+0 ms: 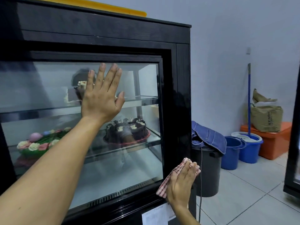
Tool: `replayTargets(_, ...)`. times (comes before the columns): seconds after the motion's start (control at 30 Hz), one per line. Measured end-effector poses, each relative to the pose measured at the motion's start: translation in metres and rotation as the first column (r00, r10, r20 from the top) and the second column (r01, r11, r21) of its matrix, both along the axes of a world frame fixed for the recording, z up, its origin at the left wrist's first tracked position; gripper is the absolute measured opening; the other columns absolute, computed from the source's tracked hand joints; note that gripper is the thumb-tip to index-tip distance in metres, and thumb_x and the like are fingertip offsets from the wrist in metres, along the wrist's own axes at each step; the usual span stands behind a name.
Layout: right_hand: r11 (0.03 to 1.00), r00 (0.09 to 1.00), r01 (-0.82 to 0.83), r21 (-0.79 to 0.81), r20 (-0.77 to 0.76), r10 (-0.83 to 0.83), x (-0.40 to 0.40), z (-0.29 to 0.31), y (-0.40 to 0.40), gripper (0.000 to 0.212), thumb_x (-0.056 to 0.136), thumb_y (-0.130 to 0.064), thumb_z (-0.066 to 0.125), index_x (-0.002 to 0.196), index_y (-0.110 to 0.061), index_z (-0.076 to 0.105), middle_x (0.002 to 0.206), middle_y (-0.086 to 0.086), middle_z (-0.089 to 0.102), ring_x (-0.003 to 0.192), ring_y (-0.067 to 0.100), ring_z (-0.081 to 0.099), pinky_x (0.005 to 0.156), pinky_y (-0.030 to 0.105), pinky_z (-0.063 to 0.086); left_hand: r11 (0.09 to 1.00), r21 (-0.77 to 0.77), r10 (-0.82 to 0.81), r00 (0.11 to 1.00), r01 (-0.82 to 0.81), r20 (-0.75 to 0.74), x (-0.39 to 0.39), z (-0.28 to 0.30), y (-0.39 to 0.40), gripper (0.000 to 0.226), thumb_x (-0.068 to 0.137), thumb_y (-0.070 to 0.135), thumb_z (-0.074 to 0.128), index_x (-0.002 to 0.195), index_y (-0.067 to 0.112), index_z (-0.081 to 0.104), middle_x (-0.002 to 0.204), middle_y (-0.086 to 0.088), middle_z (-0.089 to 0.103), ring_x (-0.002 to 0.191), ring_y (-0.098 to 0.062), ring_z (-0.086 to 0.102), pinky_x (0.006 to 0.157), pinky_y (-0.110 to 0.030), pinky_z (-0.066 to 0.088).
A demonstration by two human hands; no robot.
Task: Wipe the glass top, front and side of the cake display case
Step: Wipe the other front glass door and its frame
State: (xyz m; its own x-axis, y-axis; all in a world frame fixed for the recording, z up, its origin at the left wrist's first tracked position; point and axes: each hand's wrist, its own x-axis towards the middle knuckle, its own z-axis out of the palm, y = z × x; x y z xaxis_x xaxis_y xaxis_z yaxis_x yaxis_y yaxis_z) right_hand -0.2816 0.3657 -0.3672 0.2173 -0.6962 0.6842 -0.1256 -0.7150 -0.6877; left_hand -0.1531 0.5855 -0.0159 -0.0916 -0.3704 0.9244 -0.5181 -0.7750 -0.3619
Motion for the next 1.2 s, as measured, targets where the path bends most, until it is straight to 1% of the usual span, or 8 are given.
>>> replayTargets(0.17, 0.954, 0.994, 0.049, -0.296, 0.112, -0.016, 0.007, 0.129, -0.024, 0.067, 0.109, -0.04, 0.019, 0.163, 0.001, 0.017, 0.171, 0.023, 0.008, 0.159, 0.041, 0.004, 0.125, 0.066, 0.014, 1.0, -0.003, -0.002, 1.0, 0.002, 0.008, 0.0, 0.0, 0.0, 0.07, 0.107, 0.046, 0.029, 0.168, 0.016, 0.012, 0.175, -0.004, 0.008, 0.162, -0.03, 0.003, 0.13, -0.052, -0.001)
replayTargets(0.47, 0.889, 0.982, 0.15, -0.433, 0.171, -0.083, 0.026, 0.44, -0.038, 0.071, 0.104, -0.044, 0.009, 0.165, -0.008, 0.014, 0.173, 0.017, 0.008, 0.16, 0.035, 0.003, 0.122, 0.044, -0.022, 1.0, -0.005, -0.001, 1.0, 0.001, 0.004, 0.0, -0.001, 0.0, 0.07, 0.107, 0.047, 0.028, 0.168, 0.017, 0.01, 0.175, -0.003, 0.006, 0.162, -0.029, 0.003, 0.13, -0.052, -0.001)
replayTargets(0.53, 0.856, 0.981, 0.152, -0.495, 0.179, -0.071, 0.025, 0.442, -0.04, 0.067, 0.106, -0.04, 0.013, 0.165, -0.01, 0.016, 0.173, 0.016, 0.009, 0.16, 0.033, 0.005, 0.12, 0.038, -0.026, 1.0, -0.004, -0.003, 1.0, 0.003, 0.005, -0.001, -0.001, 0.0, 0.07, 0.107, 0.047, 0.028, 0.168, 0.017, 0.011, 0.175, -0.002, 0.006, 0.162, -0.029, 0.003, 0.13, -0.052, -0.002)
replayTargets(0.63, 0.827, 0.972, 0.177, -0.534, 0.227, -0.062, 0.024, 0.375, -0.045, 0.061, 0.11, -0.036, 0.021, 0.164, -0.008, 0.022, 0.172, 0.017, 0.014, 0.16, 0.034, 0.009, 0.129, 0.054, -0.005, 1.0, -0.006, -0.002, 1.0, 0.002, 0.009, -0.001, -0.002, 0.0, 0.07, 0.107, 0.047, 0.028, 0.168, 0.017, 0.011, 0.175, -0.002, 0.007, 0.162, -0.029, 0.003, 0.13, -0.052, -0.002)
replayTargets(0.8, 0.95, 0.992, 0.083, -0.3, 0.117, -0.05, 0.01, 0.129, -0.022, 0.062, 0.111, -0.034, 0.02, 0.163, -0.001, 0.015, 0.172, 0.022, 0.004, 0.159, 0.042, -0.004, 0.125, 0.067, 0.001, 1.0, 0.002, -0.006, 1.0, 0.006, -0.013, -0.002, -0.001, 0.001, 0.07, 0.107, 0.046, 0.03, 0.168, 0.017, 0.01, 0.176, -0.003, 0.007, 0.162, -0.03, 0.003, 0.13, -0.053, -0.001)
replayTargets(0.93, 0.999, 0.999, -0.041, -0.026, -0.016, 0.041, -0.008, -0.001, 0.005, 0.068, 0.108, -0.056, 0.01, 0.164, -0.027, -0.017, 0.173, 0.011, -0.013, 0.16, 0.028, -0.014, 0.125, 0.066, 0.01, 1.0, -0.002, -0.003, 1.0, 0.003, -0.003, -0.002, 0.0, 0.0, 0.07, 0.107, 0.046, 0.03, 0.168, 0.017, 0.011, 0.175, -0.004, 0.009, 0.161, -0.032, 0.005, 0.13, -0.054, 0.001)
replayTargets(1.03, 0.997, 0.998, -0.012, 0.076, 0.067, 0.007, 0.0, 0.024, 0.009, 0.068, 0.108, -0.053, 0.014, 0.165, -0.023, -0.006, 0.173, 0.017, -0.005, 0.16, 0.028, -0.011, 0.126, 0.064, 0.01, 1.0, -0.004, 0.007, 1.0, -0.007, 0.012, -0.002, 0.0, 0.001, 0.071, 0.106, 0.046, 0.03, 0.168, 0.016, 0.012, 0.175, -0.004, 0.01, 0.161, -0.032, 0.006, 0.13, -0.053, -0.001)
replayTargets(1.2, 0.973, 0.979, 0.035, -0.226, 0.203, 0.012, 0.011, 0.208, -0.014, 0.063, 0.11, -0.038, 0.017, 0.166, -0.011, 0.009, 0.174, 0.013, 0.0, 0.161, 0.028, -0.003, 0.129, 0.054, -0.001, 1.0, -0.016, -0.003, 1.0, 0.003, 0.015, -0.004, 0.001, 0.0, 0.072, 0.105, 0.046, 0.032, 0.168, 0.016, 0.014, 0.175, -0.003, 0.01, 0.162, -0.03, 0.007, 0.13, -0.051, -0.001)
